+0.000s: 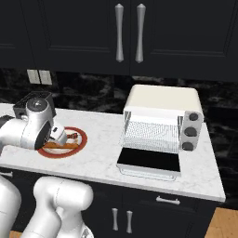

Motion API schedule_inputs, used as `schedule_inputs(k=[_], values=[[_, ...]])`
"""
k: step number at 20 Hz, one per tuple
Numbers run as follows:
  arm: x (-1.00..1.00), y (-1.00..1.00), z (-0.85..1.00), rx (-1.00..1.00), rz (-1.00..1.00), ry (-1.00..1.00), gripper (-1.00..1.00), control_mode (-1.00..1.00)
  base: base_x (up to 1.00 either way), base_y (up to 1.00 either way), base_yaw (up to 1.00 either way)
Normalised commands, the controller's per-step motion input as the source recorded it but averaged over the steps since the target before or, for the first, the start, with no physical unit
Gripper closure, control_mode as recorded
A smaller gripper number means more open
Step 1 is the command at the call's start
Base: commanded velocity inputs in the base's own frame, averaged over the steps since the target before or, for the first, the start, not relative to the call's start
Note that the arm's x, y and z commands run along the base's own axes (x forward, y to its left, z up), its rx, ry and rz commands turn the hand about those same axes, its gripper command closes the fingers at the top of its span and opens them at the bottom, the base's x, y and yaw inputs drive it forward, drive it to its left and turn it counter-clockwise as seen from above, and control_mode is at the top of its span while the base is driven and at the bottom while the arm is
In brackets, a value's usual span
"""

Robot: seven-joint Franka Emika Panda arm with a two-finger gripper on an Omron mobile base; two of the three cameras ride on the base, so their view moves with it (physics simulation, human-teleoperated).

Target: Pick up the kebab skewer and baguette bread, and place them inside the toaster oven. Close the toaster oven door and start by setting the timer.

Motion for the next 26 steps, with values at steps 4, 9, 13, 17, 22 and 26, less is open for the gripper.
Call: schedule_inputs(k=[4, 9, 13, 17, 22, 26], values=[[0.44, 0.50, -0.41, 0.00, -0.29, 0.09, -1.00, -1.00, 0.00, 0.00, 0.00], [0.54, 0.08, -0.22, 0.00, -0.21, 0.20, -1.00, -1.00, 0.00, 0.00, 0.00], [0.51, 0.01, -0.01, 0.01, -0.19, 0.36, -1.00, -1.00, 0.00, 0.00, 0.00], [0.51, 0.24, -0.13, 0.00, -0.10, 0.36, -1.00, -1.00, 0.00, 0.00, 0.00], [0.12, 0.37, -0.25, 0.00, -0.01, 0.17, -1.00, -1.00, 0.00, 0.00, 0.00], [0.02, 0.16, -0.35, -0.01, 0.00, 0.02, -1.00, -1.00, 0.00, 0.00, 0.00]])
